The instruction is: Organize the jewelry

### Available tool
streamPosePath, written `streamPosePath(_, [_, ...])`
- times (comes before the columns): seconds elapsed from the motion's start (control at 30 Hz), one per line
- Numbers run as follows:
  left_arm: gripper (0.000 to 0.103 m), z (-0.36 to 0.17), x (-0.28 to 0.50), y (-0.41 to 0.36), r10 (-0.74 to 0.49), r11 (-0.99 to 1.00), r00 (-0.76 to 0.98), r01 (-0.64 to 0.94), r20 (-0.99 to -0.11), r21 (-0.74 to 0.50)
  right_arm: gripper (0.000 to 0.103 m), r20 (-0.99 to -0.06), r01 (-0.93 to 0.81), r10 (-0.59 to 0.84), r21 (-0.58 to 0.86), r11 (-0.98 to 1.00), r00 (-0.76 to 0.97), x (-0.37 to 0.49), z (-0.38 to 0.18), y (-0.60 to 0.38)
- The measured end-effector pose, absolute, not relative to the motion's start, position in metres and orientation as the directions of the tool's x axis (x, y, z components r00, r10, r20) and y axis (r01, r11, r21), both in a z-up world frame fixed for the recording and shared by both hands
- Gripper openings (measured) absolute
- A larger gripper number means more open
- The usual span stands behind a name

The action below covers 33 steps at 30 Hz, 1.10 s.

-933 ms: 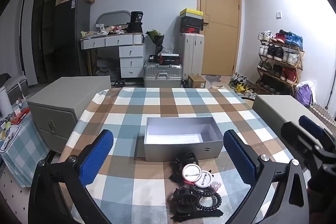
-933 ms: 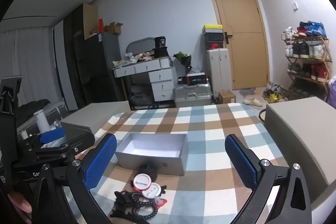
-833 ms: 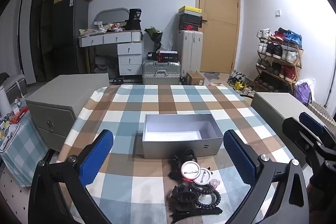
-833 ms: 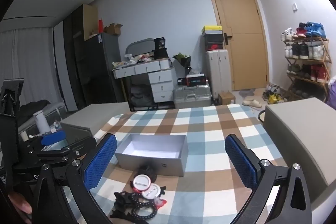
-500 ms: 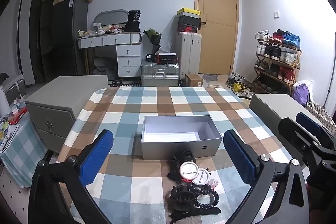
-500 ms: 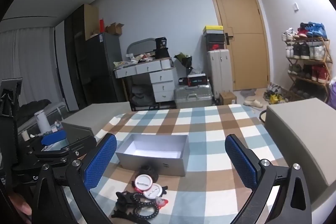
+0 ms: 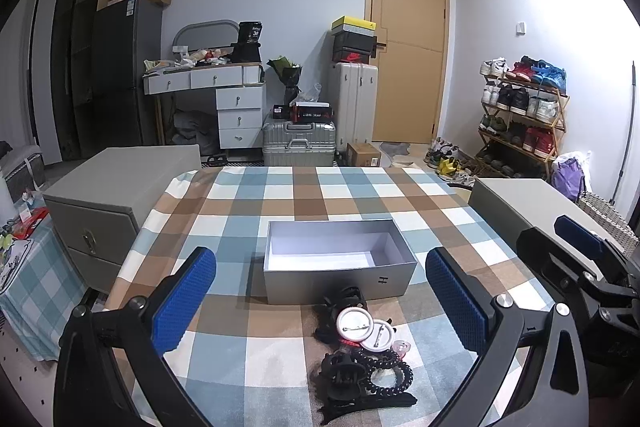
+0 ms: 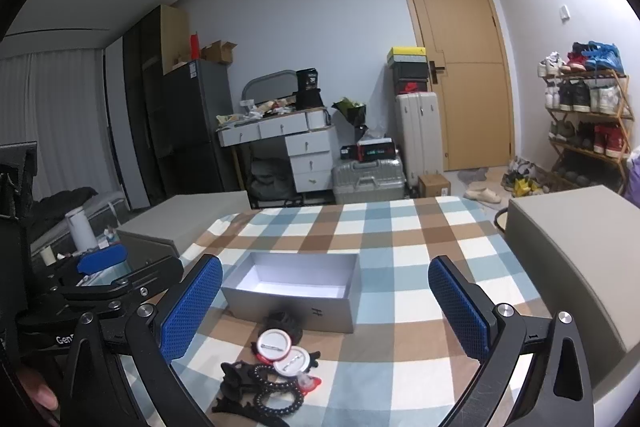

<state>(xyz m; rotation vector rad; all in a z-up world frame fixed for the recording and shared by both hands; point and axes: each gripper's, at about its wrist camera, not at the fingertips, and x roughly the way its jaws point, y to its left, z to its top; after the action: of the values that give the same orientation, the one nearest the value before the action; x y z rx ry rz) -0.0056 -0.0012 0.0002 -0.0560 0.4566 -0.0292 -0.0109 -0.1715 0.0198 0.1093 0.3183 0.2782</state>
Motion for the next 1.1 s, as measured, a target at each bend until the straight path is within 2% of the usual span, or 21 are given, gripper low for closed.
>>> streamPosePath(1.1, [0.102,-0.0089,-0.0043,0.0008,-0.044,0.998,0.884,0.014,-0.466,-0.067,0.103,-0.294,-0.248,0.285,0.157,0.956,0.912,-0.0149,0.0131,-0.1749])
